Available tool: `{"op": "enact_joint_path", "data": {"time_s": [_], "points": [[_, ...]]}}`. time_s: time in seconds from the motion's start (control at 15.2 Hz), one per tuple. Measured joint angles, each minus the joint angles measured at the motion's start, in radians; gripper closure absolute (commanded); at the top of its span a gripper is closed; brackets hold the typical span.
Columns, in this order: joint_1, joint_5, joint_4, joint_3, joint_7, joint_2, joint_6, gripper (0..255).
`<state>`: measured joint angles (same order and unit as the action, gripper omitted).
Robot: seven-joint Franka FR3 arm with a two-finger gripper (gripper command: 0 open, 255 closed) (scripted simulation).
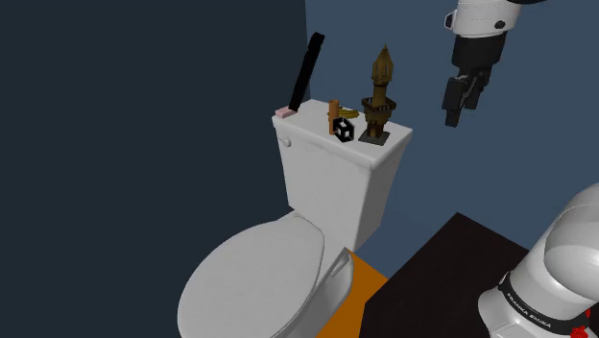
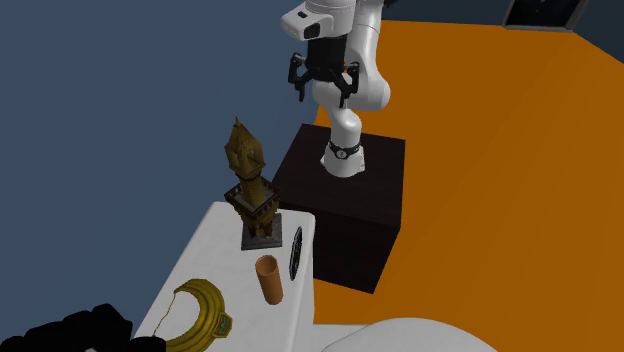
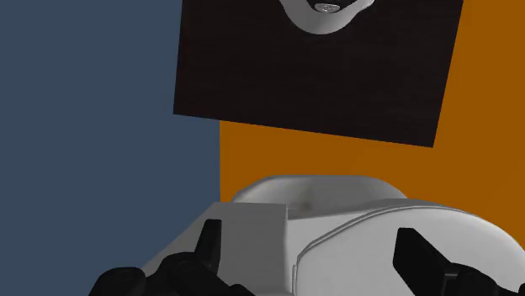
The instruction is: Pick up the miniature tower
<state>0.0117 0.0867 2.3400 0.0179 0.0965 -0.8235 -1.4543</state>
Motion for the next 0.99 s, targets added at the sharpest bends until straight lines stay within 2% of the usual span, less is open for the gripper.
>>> {"op": "enact_joint_path", "data": {"time_s": [0.13,0.33,0.79,0.99], "points": [[0.002,-0.001,-0.013,-0.001,-0.006,0.013,-0.010,0],[0.013,-0.006,-0.055,-0.004,-0.039,0.070,-0.074,0],[0.043,-0.007,-0.211,-0.006,-0.120,0.245,-0.230,0],[0.055,-0.006,-0.295,-0.006,-0.153,0.309,-0.268,0]]}}
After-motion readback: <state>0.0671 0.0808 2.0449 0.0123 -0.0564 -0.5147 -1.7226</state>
